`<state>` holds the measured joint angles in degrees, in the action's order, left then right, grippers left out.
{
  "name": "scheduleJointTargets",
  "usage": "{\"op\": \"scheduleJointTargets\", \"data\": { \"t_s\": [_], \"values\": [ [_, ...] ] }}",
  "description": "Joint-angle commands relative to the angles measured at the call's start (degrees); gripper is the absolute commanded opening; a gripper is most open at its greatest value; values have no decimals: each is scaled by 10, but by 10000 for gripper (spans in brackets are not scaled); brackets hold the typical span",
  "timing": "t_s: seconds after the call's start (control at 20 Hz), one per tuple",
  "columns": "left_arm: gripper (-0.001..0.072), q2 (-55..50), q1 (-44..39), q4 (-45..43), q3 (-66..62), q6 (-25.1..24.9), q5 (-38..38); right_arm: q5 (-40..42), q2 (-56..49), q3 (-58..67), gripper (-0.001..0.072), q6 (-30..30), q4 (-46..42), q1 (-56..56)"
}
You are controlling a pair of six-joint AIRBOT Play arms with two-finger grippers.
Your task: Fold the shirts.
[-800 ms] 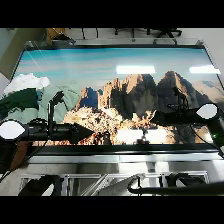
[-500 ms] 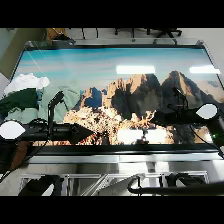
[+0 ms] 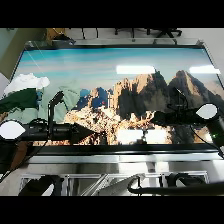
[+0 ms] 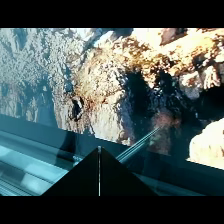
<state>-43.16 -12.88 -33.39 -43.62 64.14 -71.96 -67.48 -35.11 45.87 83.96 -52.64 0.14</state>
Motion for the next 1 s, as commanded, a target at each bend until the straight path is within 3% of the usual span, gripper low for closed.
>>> {"op": "scheduleJointTargets", "data": {
  "t_s": [0.0, 0.2, 0.55, 0.6, 0.65, 0.7, 0.8, 0.85, 0.9, 0.95],
  "values": [
    [15, 0, 0, 1, 0, 0, 2, 0, 0, 0, 21, 0, 4, 1],
    [15, 0, 0, 8, 0, 0, 32, 7, -3, 0, 21, 0, 52, 1],
    [20, 0, 6, 9, -1, -1, 74, 15, -25, 0, 22, 0, 54, 1],
    [235, 0, 26, -27, -16, -1, 82, 15, -28, 0, 22, 0, 54, 0],
    [600, 0, 54, -83, -38, 1, 87, 16, -28, 0, 22, 0, 54, 0],
    [694, 0, 93, -139, -65, 9, 96, 17, -28, 0, 24, 0, 54, 0],
    [698, -3, 186, -228, -108, 10, 116, 26, -28, 0, 32, -17, 53, 0],
    [698, -15, 234, -256, -125, 10, 119, 31, -29, 0, 133, -27, 53, 0],
    [698, -38, 281, -271, -138, 11, 123, 36, -32, 0, 320, -28, 53, 0],
    [699, -63, 320, -265, -143, 12, 136, 42, -36, 0, 384, -28, 53, 0]
  ]
}}
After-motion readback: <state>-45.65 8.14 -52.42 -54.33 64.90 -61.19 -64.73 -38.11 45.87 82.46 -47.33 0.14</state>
